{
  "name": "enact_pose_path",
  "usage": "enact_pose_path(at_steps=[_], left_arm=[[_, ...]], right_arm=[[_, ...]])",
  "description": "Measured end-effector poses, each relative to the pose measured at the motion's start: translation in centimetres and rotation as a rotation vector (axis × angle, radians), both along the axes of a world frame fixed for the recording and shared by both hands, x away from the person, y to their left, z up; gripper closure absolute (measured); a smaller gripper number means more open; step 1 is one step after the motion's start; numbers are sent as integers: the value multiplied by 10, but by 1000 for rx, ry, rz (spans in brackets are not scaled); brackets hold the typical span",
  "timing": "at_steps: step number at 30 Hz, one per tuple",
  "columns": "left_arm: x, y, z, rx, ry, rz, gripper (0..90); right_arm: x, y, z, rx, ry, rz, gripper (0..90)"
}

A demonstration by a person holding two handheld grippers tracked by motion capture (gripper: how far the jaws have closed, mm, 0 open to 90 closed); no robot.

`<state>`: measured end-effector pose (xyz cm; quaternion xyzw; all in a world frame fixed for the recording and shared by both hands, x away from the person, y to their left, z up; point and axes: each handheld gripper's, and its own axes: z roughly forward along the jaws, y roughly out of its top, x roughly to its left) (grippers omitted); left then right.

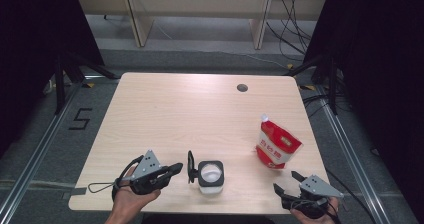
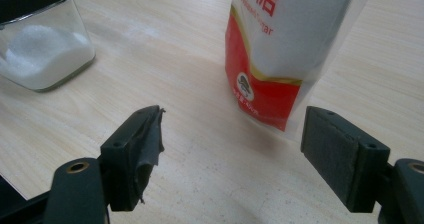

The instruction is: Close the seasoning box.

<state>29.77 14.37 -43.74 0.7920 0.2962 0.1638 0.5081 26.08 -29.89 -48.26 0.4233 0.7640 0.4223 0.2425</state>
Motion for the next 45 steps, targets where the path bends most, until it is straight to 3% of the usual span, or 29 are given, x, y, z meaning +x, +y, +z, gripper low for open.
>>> enact_pose_path(at_steps=[5,8,13,15,23,27,32,33,36,45], left_arm=[[1,-4,6,-17,-3,-6,891],[1,-8,10,-11,-2,-23,891],[3,-10,15,12,-21,-40,891],[2,-12,16,7,-11,-32,891],[5,-12,22,25,-28,-43,890],[6,-15,21,10,-16,-36,890],[8,-18,23,37,-35,-52,890],[7,-20,24,40,-23,-36,890],[8,-24,24,50,-32,-54,890],[10,-43,15,62,-2,-86,890]], right_arm=[[-1,0,0,-9,-4,-17,254],[-2,1,0,6,18,-32,255],[0,0,0,-9,-8,-13,254],[0,-1,0,-17,-15,-17,255],[-1,0,0,-7,-9,-14,255],[0,0,0,-10,-7,-15,255],[0,0,0,-8,-6,-14,255],[0,0,0,-8,-6,-13,255],[0,0,0,-10,-7,-13,254],[0,0,0,-7,-15,-10,255]])
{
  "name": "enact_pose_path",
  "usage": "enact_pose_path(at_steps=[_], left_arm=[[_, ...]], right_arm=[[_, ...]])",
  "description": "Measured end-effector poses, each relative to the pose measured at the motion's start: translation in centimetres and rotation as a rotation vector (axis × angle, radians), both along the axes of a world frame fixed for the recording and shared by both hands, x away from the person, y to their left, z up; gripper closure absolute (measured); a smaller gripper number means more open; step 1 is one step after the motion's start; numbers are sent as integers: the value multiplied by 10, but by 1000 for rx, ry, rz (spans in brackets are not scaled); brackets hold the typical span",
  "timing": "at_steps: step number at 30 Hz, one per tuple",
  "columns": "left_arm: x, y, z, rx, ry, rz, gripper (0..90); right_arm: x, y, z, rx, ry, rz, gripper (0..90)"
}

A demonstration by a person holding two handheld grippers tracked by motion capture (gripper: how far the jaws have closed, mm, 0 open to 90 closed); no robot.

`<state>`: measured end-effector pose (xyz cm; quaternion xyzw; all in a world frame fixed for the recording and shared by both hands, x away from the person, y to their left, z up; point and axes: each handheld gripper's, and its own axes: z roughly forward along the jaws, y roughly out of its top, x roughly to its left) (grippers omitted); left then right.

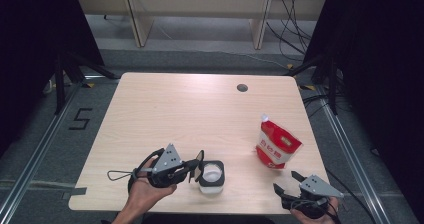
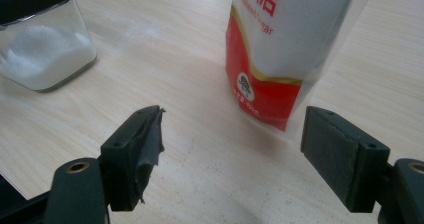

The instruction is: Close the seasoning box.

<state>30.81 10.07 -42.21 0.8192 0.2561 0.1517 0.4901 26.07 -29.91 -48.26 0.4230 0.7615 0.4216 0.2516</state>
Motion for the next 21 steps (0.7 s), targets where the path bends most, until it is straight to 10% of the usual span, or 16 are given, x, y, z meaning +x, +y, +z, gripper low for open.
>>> enact_pose_path(at_steps=[21], left_arm=[[3,-23,-18,44,48,-44,881]], right_arm=[[0,-1,0,-21,-9,6,255]])
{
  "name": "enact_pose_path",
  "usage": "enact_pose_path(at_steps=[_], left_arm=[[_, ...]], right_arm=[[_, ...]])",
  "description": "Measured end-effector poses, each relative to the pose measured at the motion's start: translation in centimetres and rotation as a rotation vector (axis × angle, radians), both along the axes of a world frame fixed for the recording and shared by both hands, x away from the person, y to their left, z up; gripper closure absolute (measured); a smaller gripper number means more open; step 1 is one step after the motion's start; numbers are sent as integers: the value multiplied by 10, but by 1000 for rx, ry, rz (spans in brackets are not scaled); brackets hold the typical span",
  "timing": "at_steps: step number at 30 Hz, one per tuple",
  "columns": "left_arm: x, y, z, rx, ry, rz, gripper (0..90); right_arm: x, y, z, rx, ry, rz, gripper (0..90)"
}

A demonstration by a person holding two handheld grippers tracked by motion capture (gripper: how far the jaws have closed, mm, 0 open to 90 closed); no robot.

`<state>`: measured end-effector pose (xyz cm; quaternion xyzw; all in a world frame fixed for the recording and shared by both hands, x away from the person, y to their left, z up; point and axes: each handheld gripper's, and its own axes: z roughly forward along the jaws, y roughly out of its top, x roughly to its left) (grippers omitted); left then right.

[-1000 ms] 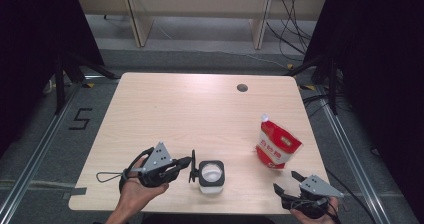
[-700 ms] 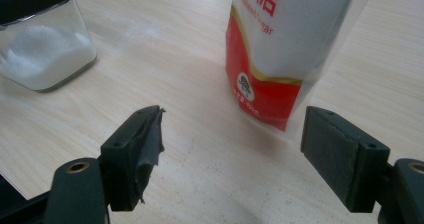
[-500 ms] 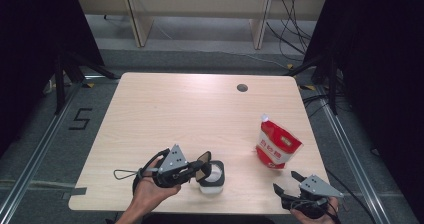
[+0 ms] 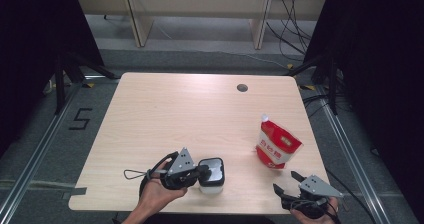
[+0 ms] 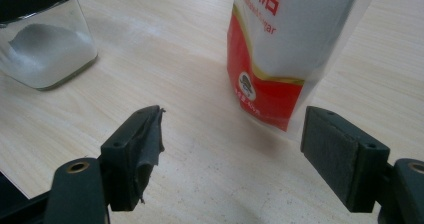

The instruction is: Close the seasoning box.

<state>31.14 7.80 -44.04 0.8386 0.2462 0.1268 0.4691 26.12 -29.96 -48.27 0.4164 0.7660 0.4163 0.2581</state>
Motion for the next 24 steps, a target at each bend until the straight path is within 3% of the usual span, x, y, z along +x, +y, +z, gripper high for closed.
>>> enact_pose_path(at_steps=[9,14,15,16,17,19,24], left_arm=[[1,-1,-4,9,2,-1,880],[1,0,-3,-10,7,8,853],[2,1,-3,-27,6,0,834],[2,3,0,-16,10,-1,807],[2,3,0,-48,25,1,778],[3,5,2,-32,15,-2,732],[2,13,7,-65,26,2,621]], right_arm=[[0,1,0,14,15,6,255],[0,1,0,13,15,6,255],[0,1,0,15,17,5,255],[0,1,0,12,16,4,255],[0,1,-1,20,22,5,255],[0,1,-1,21,22,5,255],[0,1,0,13,17,4,255]])
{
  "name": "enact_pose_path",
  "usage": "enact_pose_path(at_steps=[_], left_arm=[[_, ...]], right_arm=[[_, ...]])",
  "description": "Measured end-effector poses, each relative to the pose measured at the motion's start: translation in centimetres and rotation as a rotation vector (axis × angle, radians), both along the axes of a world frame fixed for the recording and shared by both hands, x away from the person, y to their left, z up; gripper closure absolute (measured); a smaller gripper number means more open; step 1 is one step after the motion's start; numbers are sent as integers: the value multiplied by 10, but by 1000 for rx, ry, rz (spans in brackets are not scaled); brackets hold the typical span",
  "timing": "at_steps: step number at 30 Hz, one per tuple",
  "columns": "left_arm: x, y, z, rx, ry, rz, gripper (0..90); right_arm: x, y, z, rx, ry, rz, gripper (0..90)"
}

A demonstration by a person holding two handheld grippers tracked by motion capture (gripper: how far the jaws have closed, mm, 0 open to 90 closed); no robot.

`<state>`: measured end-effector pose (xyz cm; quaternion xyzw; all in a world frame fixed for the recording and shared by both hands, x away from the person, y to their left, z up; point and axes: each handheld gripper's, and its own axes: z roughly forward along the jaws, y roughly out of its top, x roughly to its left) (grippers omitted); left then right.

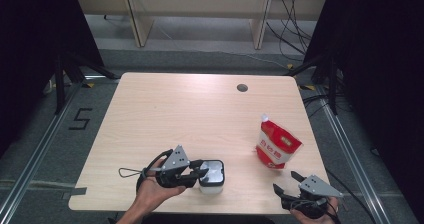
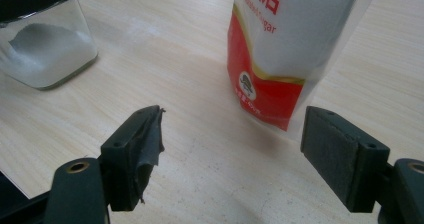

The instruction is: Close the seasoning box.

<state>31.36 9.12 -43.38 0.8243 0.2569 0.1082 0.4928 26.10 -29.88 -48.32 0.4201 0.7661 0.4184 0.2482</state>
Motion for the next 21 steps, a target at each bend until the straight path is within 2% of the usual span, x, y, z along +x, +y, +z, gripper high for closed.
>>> enact_pose_path(at_steps=[1,2,3,7,8,9,12,13,16,17,18,19,21], left_arm=[[-1,1,1,-6,0,8,601],[0,3,1,-7,-10,-9,581],[-1,4,2,-5,-2,9,563],[-3,10,3,-22,15,20,486],[-3,12,3,-23,7,16,464],[-5,12,4,-30,20,34,443],[-9,16,4,-21,15,23,402],[-10,16,3,-35,26,25,384],[-13,20,3,-19,41,34,348],[-14,20,2,-28,48,40,340],[-13,22,1,-13,35,24,336],[-13,22,0,-15,30,19,334],[-15,24,-2,-15,41,32,322]], right_arm=[[0,0,0,3,4,-1,255],[0,0,0,1,4,-1,255],[0,0,0,3,4,-1,255],[0,0,0,0,-3,4,255],[0,0,0,-1,-2,4,255],[0,0,0,0,-1,4,255],[-1,1,0,12,12,1,255],[-1,1,0,12,12,2,255],[-1,1,0,5,5,-1,255],[0,1,0,9,10,4,255],[0,1,0,5,11,2,255],[-1,1,0,7,12,3,255],[0,1,-1,12,18,6,255]])
